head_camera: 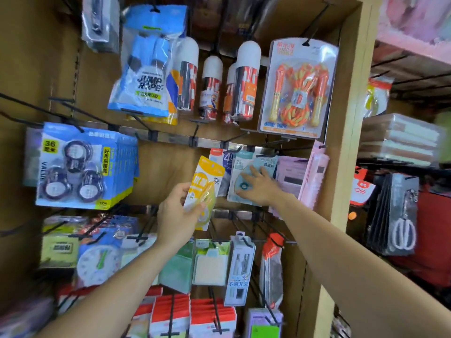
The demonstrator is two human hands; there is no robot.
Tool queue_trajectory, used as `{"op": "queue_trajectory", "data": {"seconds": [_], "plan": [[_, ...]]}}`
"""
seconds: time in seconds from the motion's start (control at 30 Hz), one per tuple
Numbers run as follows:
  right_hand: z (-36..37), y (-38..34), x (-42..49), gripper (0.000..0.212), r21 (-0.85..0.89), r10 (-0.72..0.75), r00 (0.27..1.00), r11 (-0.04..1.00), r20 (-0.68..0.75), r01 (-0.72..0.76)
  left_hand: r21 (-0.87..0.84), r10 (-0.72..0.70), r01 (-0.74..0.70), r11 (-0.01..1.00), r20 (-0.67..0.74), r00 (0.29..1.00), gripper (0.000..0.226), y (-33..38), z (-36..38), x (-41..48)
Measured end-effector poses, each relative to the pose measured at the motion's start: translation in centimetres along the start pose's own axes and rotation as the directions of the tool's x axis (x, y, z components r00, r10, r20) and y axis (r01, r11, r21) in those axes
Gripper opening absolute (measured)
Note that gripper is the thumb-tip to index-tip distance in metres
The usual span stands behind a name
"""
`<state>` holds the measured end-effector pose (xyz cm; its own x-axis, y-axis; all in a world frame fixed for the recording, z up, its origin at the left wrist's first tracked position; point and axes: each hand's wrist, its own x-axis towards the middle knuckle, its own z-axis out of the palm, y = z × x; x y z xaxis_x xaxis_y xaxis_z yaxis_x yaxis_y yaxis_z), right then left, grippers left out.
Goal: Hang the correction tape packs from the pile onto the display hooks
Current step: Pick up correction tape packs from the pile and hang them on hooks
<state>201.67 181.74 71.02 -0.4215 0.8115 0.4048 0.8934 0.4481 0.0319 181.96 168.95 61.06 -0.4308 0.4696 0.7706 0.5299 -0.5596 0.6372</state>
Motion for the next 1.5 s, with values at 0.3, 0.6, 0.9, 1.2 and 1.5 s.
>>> {"op": "queue_trajectory", "data": {"seconds": [0.3, 0.6, 0.9, 1.2, 1.5], "plan": [[4.7, -0.1, -9.4, 0.043, 0.346, -0.128, 0.991, 0.929, -0.029, 0.13, -0.07, -0.036, 0.037, 0.997, 0.008, 0.999, 0.039, 1.5, -0.4, -0.3], [5.4, -1.0, -11.1, 0.049, 0.256, -0.069, 0.996, 0.965, 0.064, 0.051, -0.299, -0.102, 0.117, 0.947, 0.065, 0.993, 0.04, 3.4, -4.3, 0.0], [6.2, -0.9, -11.1, 0.06, 0.186, -0.045, 0.997, 0.982, 0.061, 0.032, -0.218, -0.178, 0.183, 0.959, 0.042, 0.983, 0.042, 4.0, -4.9, 0.9], [7.1, -0.8, -10.8, 0.067, 0.201, -0.01, 1.0, 0.98, 0.013, 0.008, -0.258, -0.191, 0.207, 0.944, 0.083, 0.978, 0.035, 5.0, -5.1, 0.8], [7.1, -0.8, -10.9, 0.067, 0.207, -0.021, 1.0, 0.978, -0.015, 0.023, -0.27, -0.159, 0.163, 0.949, 0.039, 0.987, 0.031, 5.3, -4.6, 0.8]]}}
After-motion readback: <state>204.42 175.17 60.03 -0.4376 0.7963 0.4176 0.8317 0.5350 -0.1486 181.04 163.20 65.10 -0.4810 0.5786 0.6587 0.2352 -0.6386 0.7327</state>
